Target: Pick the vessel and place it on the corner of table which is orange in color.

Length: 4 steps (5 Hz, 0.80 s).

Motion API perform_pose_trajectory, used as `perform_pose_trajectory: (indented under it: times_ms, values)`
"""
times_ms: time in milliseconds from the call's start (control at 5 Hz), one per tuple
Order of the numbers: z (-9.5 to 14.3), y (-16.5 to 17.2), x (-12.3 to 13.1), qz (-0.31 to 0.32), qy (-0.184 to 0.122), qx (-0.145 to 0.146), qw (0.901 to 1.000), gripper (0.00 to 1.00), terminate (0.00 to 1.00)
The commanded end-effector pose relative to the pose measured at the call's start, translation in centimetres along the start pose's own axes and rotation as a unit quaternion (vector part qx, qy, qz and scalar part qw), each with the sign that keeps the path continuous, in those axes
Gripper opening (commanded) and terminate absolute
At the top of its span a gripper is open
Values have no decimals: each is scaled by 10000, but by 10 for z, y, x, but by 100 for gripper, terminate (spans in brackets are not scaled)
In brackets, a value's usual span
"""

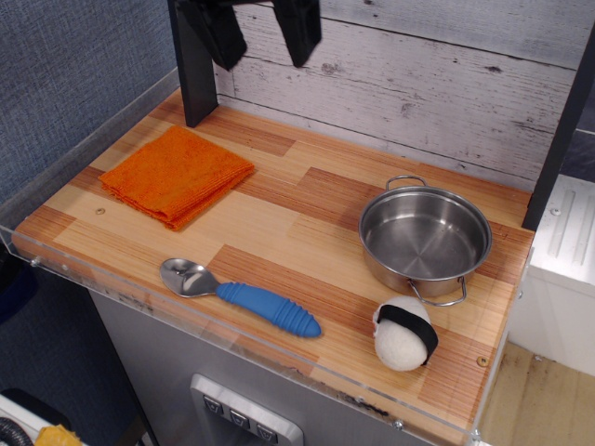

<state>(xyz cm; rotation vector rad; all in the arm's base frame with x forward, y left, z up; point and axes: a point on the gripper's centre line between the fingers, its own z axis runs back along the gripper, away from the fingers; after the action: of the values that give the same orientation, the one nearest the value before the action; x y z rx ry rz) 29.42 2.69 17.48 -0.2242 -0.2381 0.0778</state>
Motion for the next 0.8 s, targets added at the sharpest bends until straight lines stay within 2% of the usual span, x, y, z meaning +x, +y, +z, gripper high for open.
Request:
perform_pose_trajectory:
  times_ms: [0,400,600]
  values:
    - [-15,-31,-30,-166,-112,189,9996,100,0]
    - [-38,-43,-51,-183,-89,309,9993,100,0]
    - [-54,-37,-58,426,-351,267,9981,100,0]
